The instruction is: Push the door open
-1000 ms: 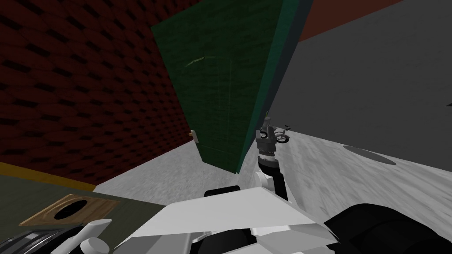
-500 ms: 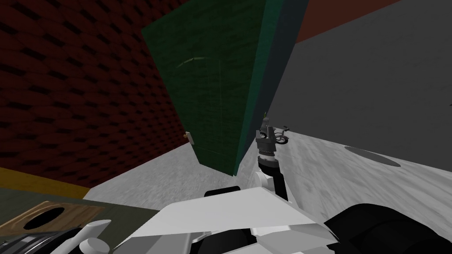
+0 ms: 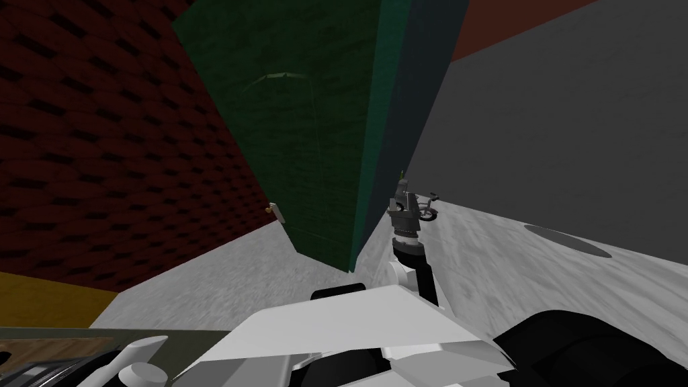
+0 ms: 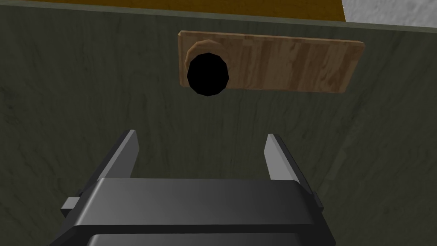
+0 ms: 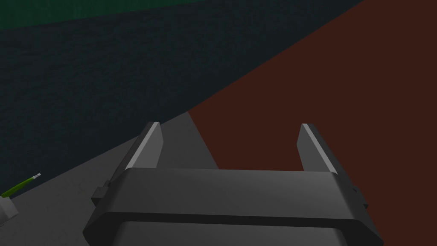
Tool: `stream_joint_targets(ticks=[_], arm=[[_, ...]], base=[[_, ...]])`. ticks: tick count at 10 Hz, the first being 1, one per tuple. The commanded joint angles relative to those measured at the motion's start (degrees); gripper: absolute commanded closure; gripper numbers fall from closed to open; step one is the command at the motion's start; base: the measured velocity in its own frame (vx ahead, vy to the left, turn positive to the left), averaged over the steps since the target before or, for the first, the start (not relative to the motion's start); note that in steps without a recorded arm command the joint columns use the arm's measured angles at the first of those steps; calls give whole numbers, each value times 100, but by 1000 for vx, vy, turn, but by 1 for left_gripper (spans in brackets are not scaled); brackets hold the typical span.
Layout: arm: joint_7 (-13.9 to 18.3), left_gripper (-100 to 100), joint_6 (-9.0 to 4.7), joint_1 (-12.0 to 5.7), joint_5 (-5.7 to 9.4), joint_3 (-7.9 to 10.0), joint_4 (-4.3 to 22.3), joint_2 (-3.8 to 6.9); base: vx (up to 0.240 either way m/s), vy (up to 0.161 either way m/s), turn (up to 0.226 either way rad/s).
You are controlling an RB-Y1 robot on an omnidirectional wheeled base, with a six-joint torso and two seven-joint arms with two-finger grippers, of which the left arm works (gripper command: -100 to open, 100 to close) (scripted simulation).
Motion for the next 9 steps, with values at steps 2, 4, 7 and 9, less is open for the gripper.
stream_joint_targets(ticks=[2, 4, 7, 9], arm=[[-6, -100, -13, 3, -1, 6, 8, -3], [-9, -100, -28, 7, -4, 11, 14, -4], [-14, -100, -57, 16, -9, 19, 26, -6], [-17, 100, -43, 16, -7, 19, 11, -14]], base=[[32, 7, 10], [47, 233, -15], [35, 269, -7], [6, 62, -7]])
